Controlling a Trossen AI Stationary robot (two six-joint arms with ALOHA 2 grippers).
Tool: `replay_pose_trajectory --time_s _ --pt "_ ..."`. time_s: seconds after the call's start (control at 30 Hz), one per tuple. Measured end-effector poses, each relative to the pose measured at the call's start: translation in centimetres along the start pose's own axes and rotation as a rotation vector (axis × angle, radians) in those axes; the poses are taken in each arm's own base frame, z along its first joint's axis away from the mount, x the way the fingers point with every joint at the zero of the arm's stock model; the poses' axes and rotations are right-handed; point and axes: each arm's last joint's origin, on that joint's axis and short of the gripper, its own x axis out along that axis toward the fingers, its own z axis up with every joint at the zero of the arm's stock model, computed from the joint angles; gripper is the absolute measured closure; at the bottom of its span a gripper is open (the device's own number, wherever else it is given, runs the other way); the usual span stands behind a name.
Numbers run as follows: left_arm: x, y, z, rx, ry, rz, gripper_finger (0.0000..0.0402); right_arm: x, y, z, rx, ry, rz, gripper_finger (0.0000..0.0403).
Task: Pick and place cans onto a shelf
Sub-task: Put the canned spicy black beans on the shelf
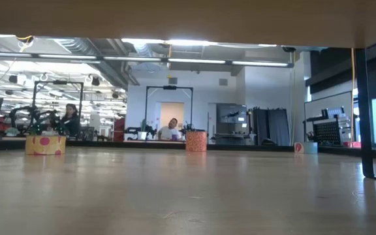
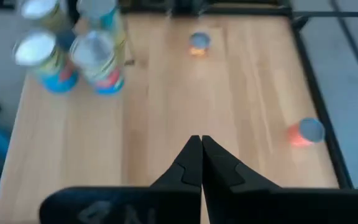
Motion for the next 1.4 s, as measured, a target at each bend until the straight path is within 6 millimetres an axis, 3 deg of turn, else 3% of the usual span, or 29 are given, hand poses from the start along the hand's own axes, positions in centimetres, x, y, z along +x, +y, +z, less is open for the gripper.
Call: replay_pose_trajectory --time_s 0.23,0.5,0.67,1.0,1.4 --pt "0.9 4.3 1.3 0.017 -0.005 0.112 0.0402 0.9 -2.6 0.4 0.174 -0.003 -0.195 0.0402" --pt "0.7 9.1 1.8 0.027 0.026 0.125 0.0402 1.6 -6.3 0.6 0.403 -0.006 -0.307 0.0402" --pt "0.4 11.5 1.9 0.013 0.028 0.175 0.0402 1.7 -8.4 0.6 0.447 0.01 -0.316 0.0402" --pt "0.6 14.0 2.0 -0.048 0.039 0.257 0.0402 3.4 -14.6 0.2 0.438 0.108 -0.31 0.0402" --pt "1.1 16.1 2.0 -0.137 0.052 0.335 0.0402 9.3 -21.6 -0.2 0.338 0.235 -0.144 0.0389"
